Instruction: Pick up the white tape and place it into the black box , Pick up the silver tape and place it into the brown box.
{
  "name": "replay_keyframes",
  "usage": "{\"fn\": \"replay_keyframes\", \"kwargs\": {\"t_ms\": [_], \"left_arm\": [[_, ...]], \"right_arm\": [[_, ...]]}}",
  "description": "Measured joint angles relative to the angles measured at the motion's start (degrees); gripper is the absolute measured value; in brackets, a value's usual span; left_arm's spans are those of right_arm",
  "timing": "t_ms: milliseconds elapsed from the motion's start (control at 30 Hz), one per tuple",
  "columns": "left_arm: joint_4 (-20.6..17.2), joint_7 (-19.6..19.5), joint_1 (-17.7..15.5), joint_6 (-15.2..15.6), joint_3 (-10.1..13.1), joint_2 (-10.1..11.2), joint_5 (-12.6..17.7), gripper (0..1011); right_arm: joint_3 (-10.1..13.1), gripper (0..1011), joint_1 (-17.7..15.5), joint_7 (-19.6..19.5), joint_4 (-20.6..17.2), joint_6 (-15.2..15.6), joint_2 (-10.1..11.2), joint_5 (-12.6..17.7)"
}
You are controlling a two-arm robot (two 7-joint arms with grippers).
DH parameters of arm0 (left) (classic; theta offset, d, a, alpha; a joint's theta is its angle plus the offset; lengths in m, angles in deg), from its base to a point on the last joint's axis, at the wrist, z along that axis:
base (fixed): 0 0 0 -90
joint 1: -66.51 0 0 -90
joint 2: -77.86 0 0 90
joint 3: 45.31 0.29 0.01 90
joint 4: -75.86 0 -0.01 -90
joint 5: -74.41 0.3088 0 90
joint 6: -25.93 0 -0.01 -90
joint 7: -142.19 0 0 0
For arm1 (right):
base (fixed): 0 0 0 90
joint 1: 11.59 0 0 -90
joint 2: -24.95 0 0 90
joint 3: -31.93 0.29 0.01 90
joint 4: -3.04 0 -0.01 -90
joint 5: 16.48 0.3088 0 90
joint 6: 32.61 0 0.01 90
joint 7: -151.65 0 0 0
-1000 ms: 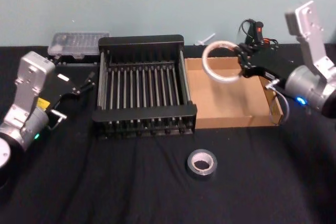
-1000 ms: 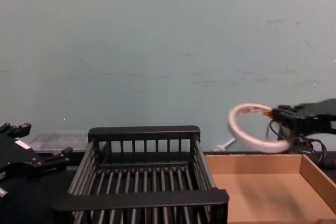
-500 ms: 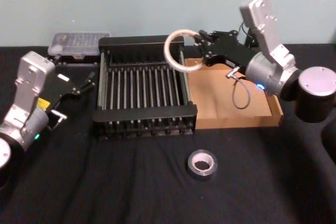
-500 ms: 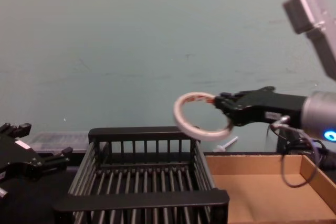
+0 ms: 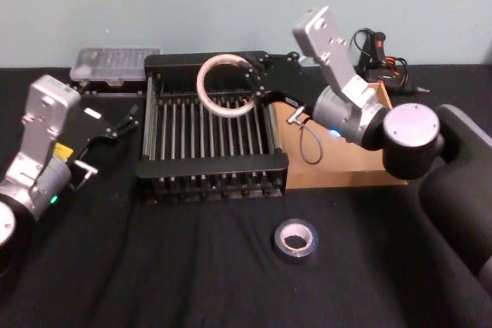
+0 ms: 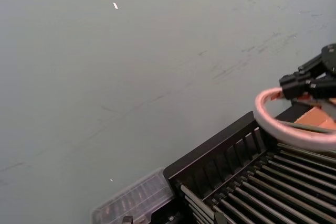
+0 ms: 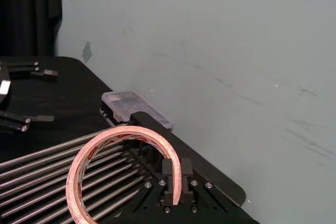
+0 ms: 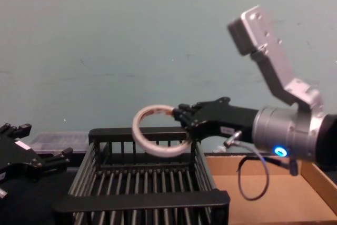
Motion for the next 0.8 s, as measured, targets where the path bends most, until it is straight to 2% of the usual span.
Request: {"fn": "replay_keyframes", "kwargs": {"t_ms": [167, 300, 400, 800], "left_arm": [[0.0, 0.0, 0.0, 0.0, 0.0, 0.0, 0.0, 1001], [0.0, 0.0, 0.0, 0.0, 0.0, 0.0, 0.0, 1001], [0.0, 0.0, 0.0, 0.0, 0.0, 0.0, 0.0, 1001], [0.0, 0.0, 0.0, 0.0, 0.0, 0.0, 0.0, 1001]], "right_arm": [[-1.1, 95, 0.7, -0.7, 3.3, -2.2, -1.5, -2.1], [-1.3, 95, 1.0, -0.9, 4.7, -2.8, -2.1, -3.0], [-1.4, 95, 1.0, -1.5, 5.2, -2.9, -2.4, -3.9], [-1.3, 98, 1.0, -1.4, 5.1, -2.9, -2.3, -3.7]]}}
